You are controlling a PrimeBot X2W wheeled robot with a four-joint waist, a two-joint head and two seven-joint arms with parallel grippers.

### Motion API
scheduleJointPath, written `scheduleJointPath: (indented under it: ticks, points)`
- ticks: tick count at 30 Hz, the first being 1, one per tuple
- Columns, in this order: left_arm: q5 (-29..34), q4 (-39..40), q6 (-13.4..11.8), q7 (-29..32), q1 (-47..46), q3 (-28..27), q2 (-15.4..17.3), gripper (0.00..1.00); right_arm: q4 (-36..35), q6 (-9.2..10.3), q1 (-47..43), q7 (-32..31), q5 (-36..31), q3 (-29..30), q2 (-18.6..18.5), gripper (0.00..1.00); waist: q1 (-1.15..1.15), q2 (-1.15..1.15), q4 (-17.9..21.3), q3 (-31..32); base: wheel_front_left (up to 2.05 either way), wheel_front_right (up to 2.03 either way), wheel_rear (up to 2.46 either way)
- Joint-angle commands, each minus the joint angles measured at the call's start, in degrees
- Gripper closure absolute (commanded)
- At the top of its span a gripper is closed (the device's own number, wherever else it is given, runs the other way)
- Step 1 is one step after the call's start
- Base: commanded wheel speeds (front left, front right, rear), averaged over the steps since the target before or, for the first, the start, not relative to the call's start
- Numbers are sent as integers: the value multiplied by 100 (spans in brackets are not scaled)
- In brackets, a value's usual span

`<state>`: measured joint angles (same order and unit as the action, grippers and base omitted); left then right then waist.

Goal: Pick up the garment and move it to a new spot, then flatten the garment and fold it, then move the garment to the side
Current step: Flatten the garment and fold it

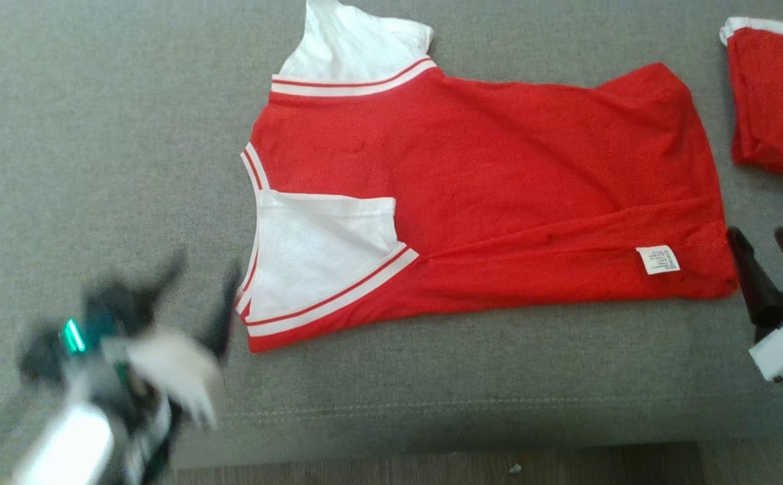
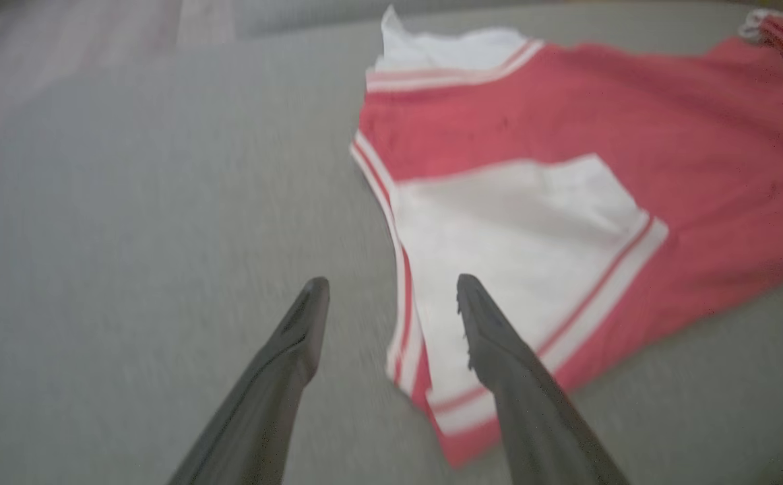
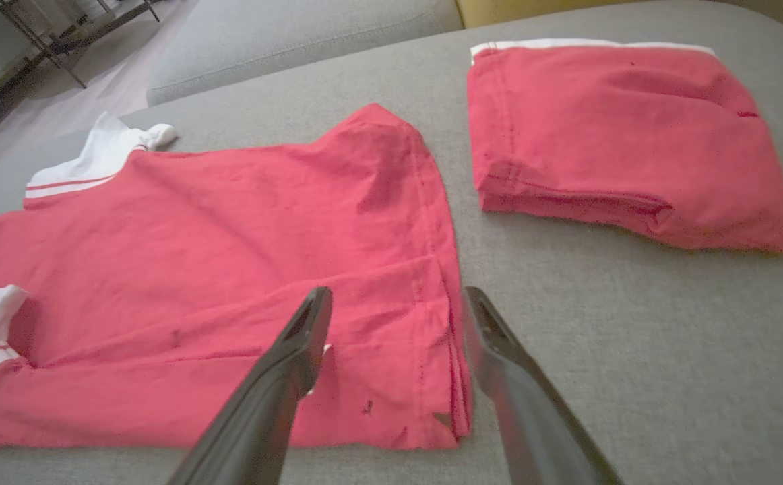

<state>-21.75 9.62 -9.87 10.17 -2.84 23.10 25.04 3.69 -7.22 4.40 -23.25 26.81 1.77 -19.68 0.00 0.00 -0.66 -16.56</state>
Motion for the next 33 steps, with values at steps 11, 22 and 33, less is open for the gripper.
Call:
scheduleJointPath:
  ticks: [11,22,33]
  points:
    - [-91,-1270,1367,1189,-4428,-84,228,0,-888,-26,564,-186,-59,-614,104,0,0,0,430,-1024,0,0,0]
    - [-393,-3262,1728,1765,-6728,672,180,0,-495,-26,1299,279,13,-1123,259,0,0,0,979,-1915,0,0,0]
    - [-496,-4109,1735,1789,-7640,1569,585,0,-178,-26,1607,575,98,-1389,325,0,0,0,1269,-2188,0,0,0]
